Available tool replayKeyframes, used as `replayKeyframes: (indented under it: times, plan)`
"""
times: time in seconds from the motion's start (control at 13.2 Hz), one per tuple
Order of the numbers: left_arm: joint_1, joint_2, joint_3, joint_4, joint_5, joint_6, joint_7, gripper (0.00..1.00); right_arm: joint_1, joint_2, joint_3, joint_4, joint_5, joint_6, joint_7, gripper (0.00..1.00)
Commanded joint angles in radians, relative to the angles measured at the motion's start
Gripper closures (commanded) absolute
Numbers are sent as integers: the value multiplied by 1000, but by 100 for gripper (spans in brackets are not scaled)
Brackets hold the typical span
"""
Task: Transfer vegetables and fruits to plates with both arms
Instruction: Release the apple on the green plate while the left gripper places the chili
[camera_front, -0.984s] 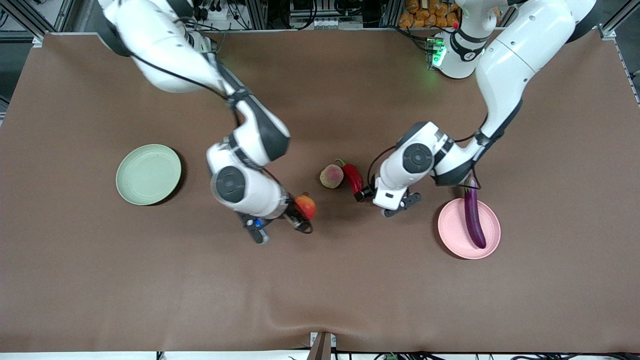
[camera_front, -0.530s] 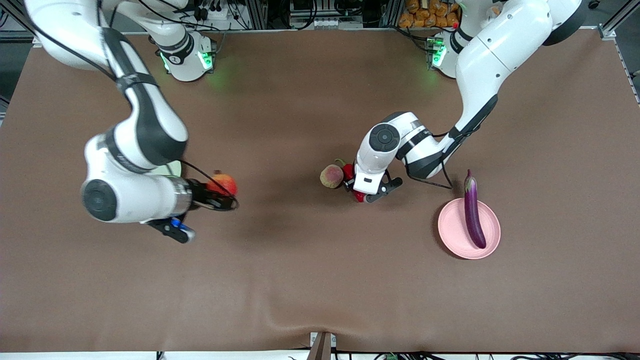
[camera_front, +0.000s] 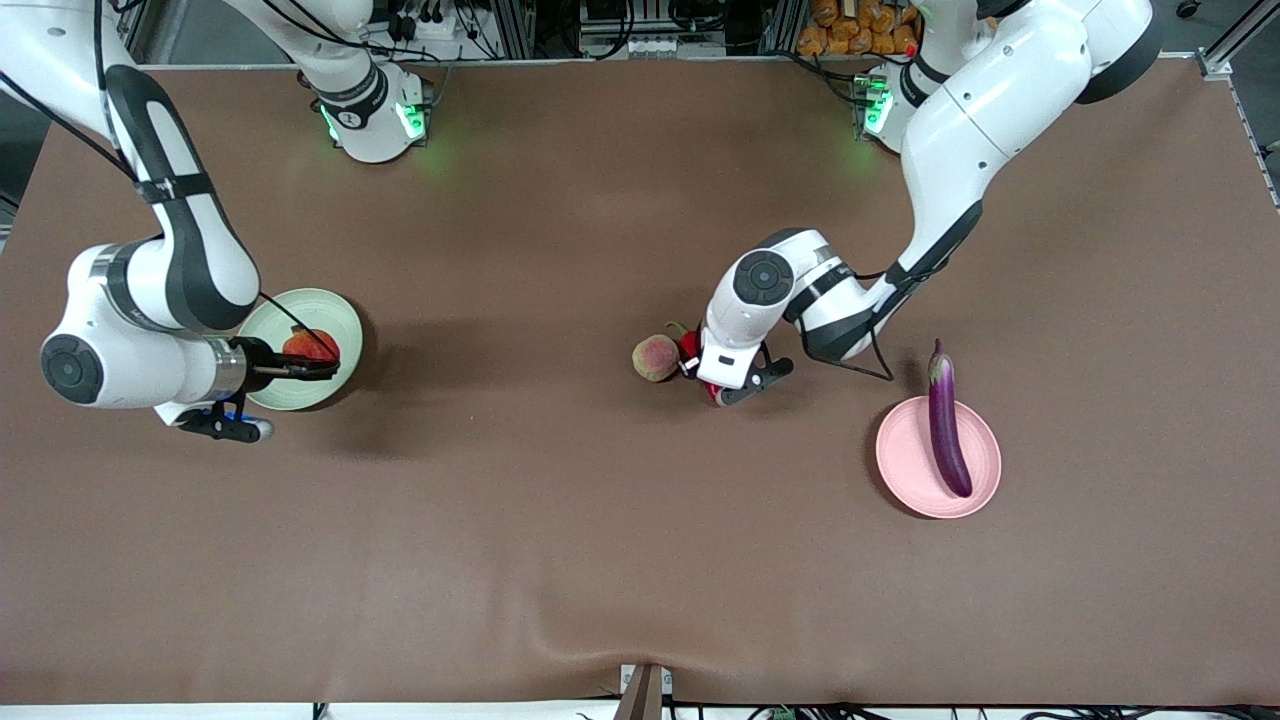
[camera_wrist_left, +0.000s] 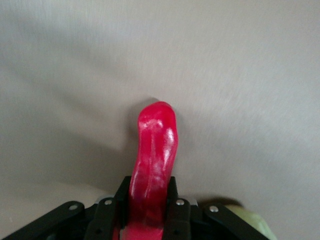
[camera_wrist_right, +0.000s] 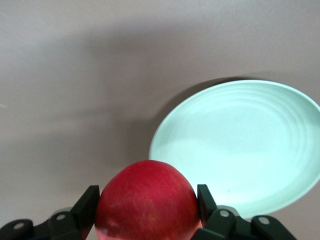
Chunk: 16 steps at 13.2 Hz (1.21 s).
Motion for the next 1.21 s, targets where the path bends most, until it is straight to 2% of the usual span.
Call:
replayKeyframes:
  times: [0.0,0.3,0.38,0.45,0.68,0.76,0.91,0.98,1.06,1.14]
  plan:
    - [79,-61,-5,12,21,-66,161,100,-99,-43,27,-99,-24,43,-133,100]
    - [195,-87,-32,107,4,-275,436,100,-153,-35,25,-244,-24,214,-178,99]
    - [230,-86,-42,130,1,-304,517,100,-171,-35,25,-257,-24,216,-178,53]
    - [258,-86,-42,148,-10,-315,573,100,-183,-31,25,-263,-22,213,-177,1]
    - [376,-86,-42,156,-13,-329,772,100,-182,-35,34,-240,5,152,-162,0]
    - [408,-81,-40,156,-13,-329,835,100,-180,-37,44,-205,66,93,-149,0]
    - [458,-60,-39,156,-18,-314,840,100,-161,-35,61,-142,200,-12,-68,0]
    - [462,-54,-37,158,-30,-308,834,100,-132,-40,68,-128,223,-29,5,0]
    - [464,-51,-34,159,-97,-289,813,100,-90,-43,87,-105,232,-41,103,0]
    - [470,-49,-20,170,-176,-263,810,85,-53,-42,111,-73,238,-46,230,0]
